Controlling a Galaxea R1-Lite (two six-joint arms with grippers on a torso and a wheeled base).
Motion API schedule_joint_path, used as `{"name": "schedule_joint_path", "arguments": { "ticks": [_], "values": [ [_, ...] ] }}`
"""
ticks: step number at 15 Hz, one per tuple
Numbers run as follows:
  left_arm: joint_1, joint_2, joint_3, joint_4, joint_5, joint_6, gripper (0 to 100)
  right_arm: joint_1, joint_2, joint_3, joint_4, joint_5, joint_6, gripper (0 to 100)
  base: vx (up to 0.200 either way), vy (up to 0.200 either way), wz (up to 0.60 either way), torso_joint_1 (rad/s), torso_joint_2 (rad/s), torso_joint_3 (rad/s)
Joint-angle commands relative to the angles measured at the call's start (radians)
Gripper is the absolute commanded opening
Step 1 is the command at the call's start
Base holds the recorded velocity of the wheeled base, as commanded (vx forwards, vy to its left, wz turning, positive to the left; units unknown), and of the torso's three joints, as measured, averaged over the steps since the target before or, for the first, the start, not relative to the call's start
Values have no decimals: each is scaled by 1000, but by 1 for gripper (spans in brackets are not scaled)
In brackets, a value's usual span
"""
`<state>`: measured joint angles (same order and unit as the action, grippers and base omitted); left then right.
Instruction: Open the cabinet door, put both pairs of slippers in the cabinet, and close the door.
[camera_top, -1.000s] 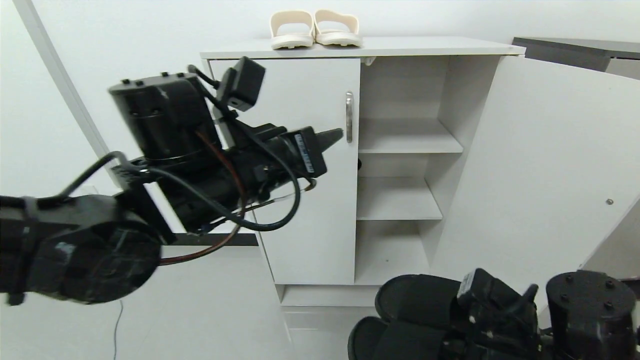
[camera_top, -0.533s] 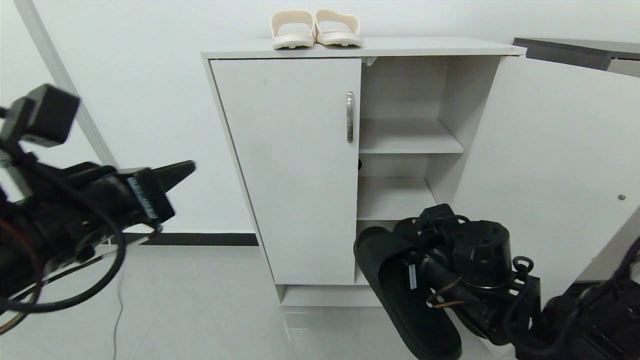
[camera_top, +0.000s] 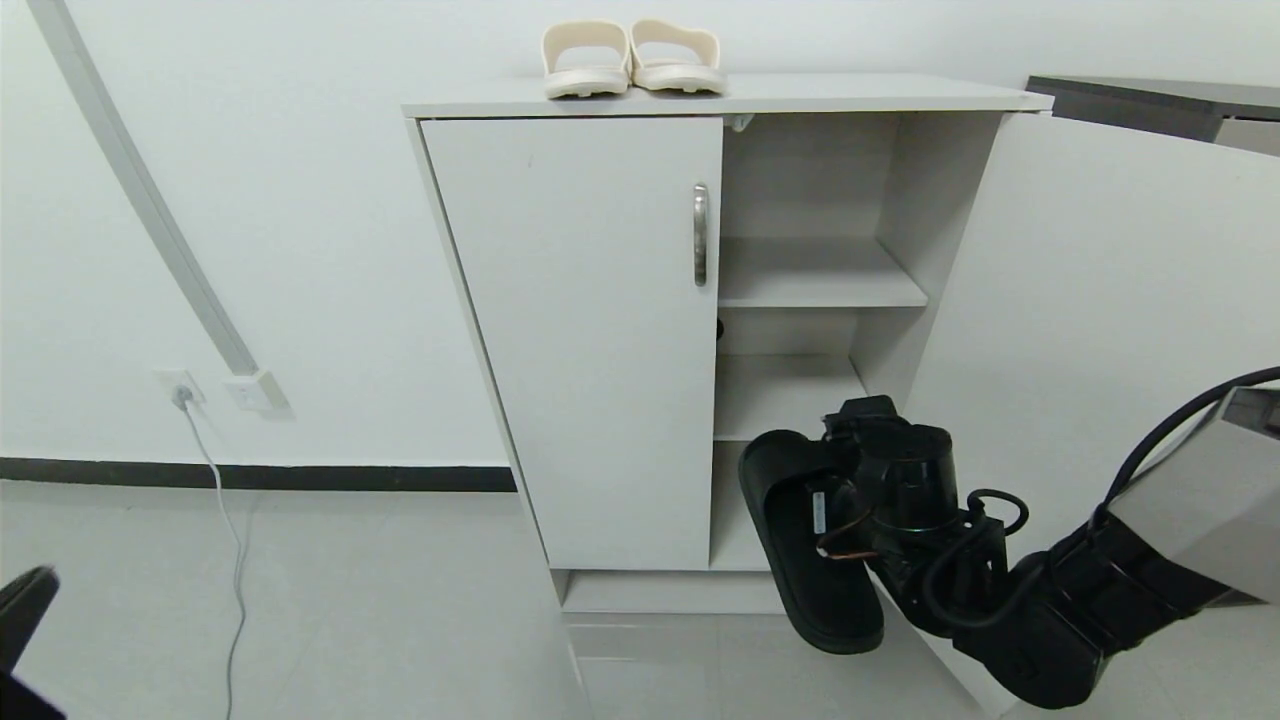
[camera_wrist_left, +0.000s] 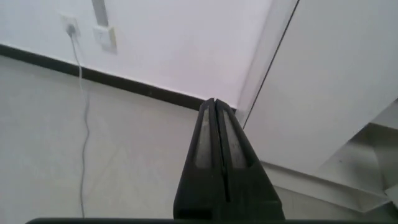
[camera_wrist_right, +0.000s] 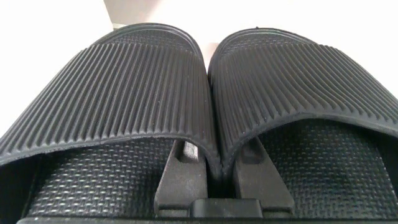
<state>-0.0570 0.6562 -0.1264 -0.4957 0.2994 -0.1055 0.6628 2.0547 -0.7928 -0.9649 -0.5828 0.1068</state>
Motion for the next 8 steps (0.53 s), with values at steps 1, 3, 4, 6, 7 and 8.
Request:
{"name": "schedule_joint_path", "arguments": {
  "ticks": [1,3,4,6,7,8],
  "values": [
    [103,-351,119,138,23,29,0,1,7,1,0,0,-1,0,0,0,0,0,0,0],
    [171,-564,123,358,-5,70,0,3,4,1,0,-2,-1,0,0,0,0,0,0,0],
    [171,-569,126,422,-25,67,0,1,4,3,-2,-2,-1,0,0,0,0,0,0,0],
    [171,-567,126,450,-121,40,0,5,2,6,-2,0,-1,0,0,0,0,0,0,0],
    [171,-566,126,459,-272,41,0,8,2,9,-11,-2,-1,0,0,0,0,0,0,0],
    [158,-566,123,462,-336,52,0,8,2,10,-25,0,-6,0,0,0,0,0,0,0]
  ]
}}
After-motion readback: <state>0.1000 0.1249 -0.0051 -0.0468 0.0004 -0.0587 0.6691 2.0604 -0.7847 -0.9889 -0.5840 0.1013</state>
